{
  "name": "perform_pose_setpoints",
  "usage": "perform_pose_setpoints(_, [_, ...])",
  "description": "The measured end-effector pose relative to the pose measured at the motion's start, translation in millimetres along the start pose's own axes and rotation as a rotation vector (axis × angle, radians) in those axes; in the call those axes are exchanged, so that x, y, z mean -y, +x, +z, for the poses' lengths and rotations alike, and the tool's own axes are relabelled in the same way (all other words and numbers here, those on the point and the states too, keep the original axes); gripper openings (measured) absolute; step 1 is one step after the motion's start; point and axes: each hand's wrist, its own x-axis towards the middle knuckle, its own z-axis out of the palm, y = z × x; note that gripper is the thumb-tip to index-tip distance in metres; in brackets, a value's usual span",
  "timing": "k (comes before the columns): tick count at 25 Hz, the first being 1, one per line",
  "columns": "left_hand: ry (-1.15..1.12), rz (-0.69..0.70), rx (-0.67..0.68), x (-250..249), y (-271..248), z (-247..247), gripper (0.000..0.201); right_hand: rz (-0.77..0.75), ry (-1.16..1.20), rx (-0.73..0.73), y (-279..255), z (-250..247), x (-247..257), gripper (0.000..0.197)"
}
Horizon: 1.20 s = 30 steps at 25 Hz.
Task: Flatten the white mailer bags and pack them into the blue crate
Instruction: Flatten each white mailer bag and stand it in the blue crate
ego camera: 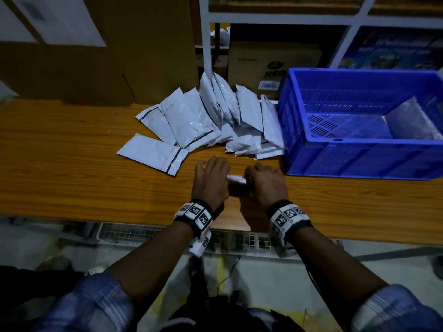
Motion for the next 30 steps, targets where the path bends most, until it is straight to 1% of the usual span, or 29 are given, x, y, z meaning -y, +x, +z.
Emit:
perform_pose_setpoints(2, [-0.029,-0.004,0.025,-3,-10,3,0.040,-0.004,-0.014,0.015,-14,12,5,0.039])
perform_pose_setpoints(3, [-0.071,-0.017,0.073,-5,-19,7,0.041,0.002,0.001,0.058,-23,22,8,0.044])
perform_pose_setpoints(6, [-0.174,-0.029,0.255,-8,-44,29,0.038,0.035,0.066,0.267,-47,55,16,0.056])
perform_pose_setpoints(8, [-0.233,-0.052,0.324,-8,-56,43,0.041,0.065,0.144,0.311,-59,70,18,0.056])
perform_pose_setpoints(9, [-0.249,-0.057,0.332,-8,-59,48,0.043,0.094,0.204,0.293,-63,73,17,0.057])
perform_pose_setpoints(11, [-0.246,-0.049,0.291,-7,-61,54,0.038,0.155,0.291,0.231,-64,75,16,0.061])
perform_pose_setpoints(13, [-0.209,-0.036,0.225,-6,-59,57,0.032,0.179,0.284,0.180,-60,76,16,0.057])
perform_pose_setpoints(15, [-0.144,-0.021,0.185,-5,-55,61,0.033,0.211,0.277,0.220,-55,83,16,0.055])
perform_pose_setpoints(17, [-0.114,-0.028,0.206,-4,-50,63,0.046,0.243,0.252,0.266,-55,97,18,0.055])
perform_pose_setpoints(18, [-0.108,-0.026,0.225,-3,-49,65,0.053,0.250,0.235,0.261,-56,103,18,0.055])
perform_pose_setpoints(20, [-0.099,-0.009,0.277,-2,-46,69,0.058,0.250,0.207,0.230,-57,108,18,0.056])
perform_pose_setpoints(22, [-0.121,-0.008,0.314,-4,-48,76,0.060,0.238,0.191,0.205,-57,110,17,0.057])
perform_pose_setpoints(24, [-0.144,-0.022,0.317,-4,-50,83,0.063,0.235,0.178,0.203,-56,111,17,0.057])
perform_pose_setpoints(27, [-0.158,-0.038,0.311,-3,-49,89,0.060,0.232,0.192,0.236,-53,109,15,0.056])
perform_pose_setpoints(30, [-0.175,-0.043,0.309,-2,-46,88,0.057,0.250,0.263,0.322,-46,100,11,0.055])
